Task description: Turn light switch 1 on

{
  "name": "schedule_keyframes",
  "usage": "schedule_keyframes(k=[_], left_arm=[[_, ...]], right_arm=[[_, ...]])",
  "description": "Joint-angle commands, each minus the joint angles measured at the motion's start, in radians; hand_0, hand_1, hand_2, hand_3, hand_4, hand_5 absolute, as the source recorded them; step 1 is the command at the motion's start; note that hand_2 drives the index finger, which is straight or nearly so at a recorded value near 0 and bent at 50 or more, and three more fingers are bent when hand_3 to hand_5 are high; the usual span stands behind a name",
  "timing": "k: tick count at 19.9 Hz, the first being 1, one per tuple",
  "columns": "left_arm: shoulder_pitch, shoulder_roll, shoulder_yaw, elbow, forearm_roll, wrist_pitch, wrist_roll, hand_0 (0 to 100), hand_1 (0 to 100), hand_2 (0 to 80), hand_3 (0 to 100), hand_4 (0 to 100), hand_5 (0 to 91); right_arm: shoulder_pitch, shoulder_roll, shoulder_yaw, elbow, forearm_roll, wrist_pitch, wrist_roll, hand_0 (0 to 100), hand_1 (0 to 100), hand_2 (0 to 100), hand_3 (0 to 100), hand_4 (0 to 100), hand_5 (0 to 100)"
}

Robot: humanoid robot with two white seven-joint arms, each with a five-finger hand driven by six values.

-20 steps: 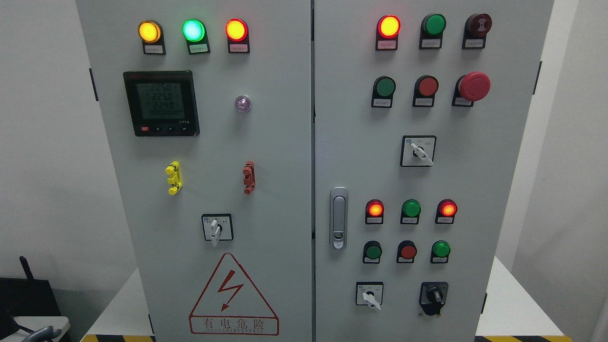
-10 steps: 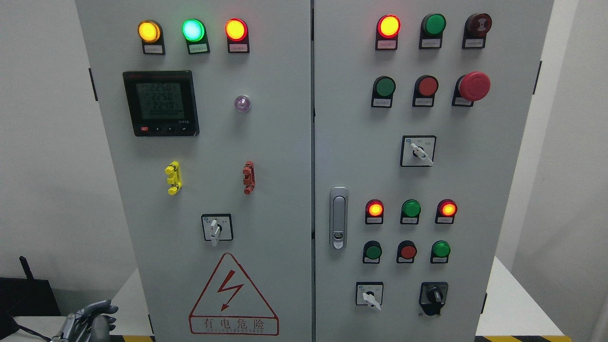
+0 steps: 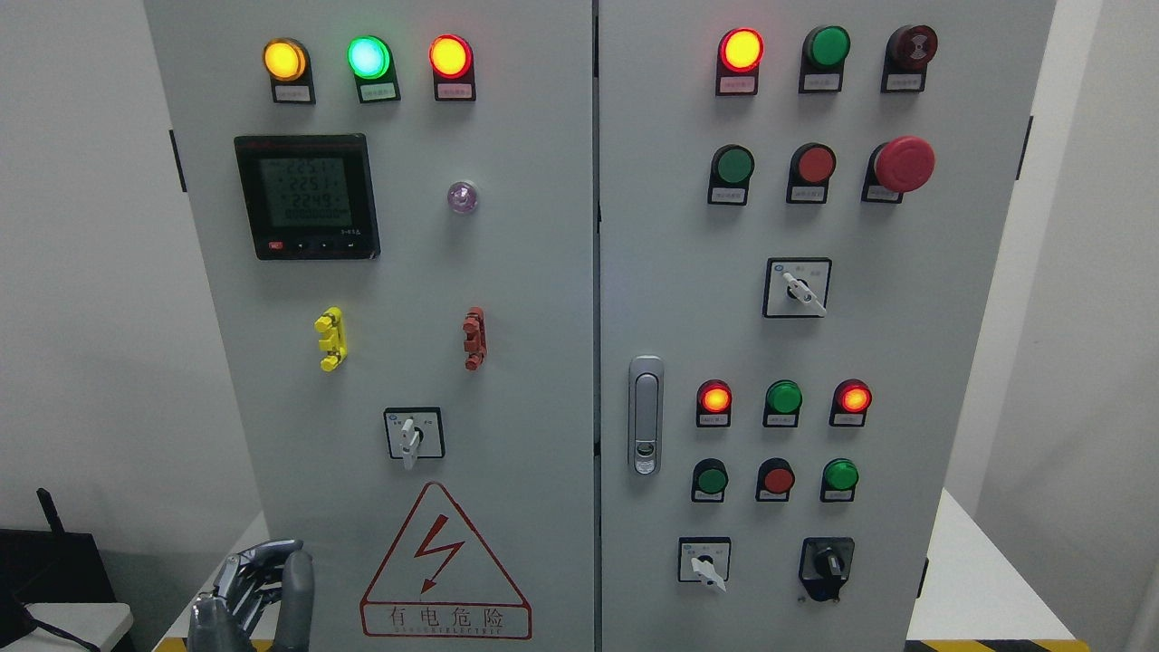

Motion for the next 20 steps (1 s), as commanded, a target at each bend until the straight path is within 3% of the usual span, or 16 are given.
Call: schedule_keyframes(k=[1,10,20], left_arm=[[-0.038,-0.018,-0.124,-0.014,-0.041,0.052,0.017,4,38,48.1,67,72,68.3],[-0.097,-0.027,-0.187,-0.011,-0.062,0.183,0.164,3,43,49.6,68,75,76.3],[-0.166,-0.035,-0.196,-0.002,-0.064,0.334,0.234,4,49,50.2,69,75,76.5]], right_arm=[[0.000,0.000,0.000,0.000,-0.017,0.001,-0.001,12,39,0,0,0,0],[0.000,0.000,0.000,0.000,-0.017,0.001,-0.001,12,39,0,0,0,0],[0.000,0.000,0.000,0.000,-0.017,0.001,-0.001,12,39,0,0,0,0]])
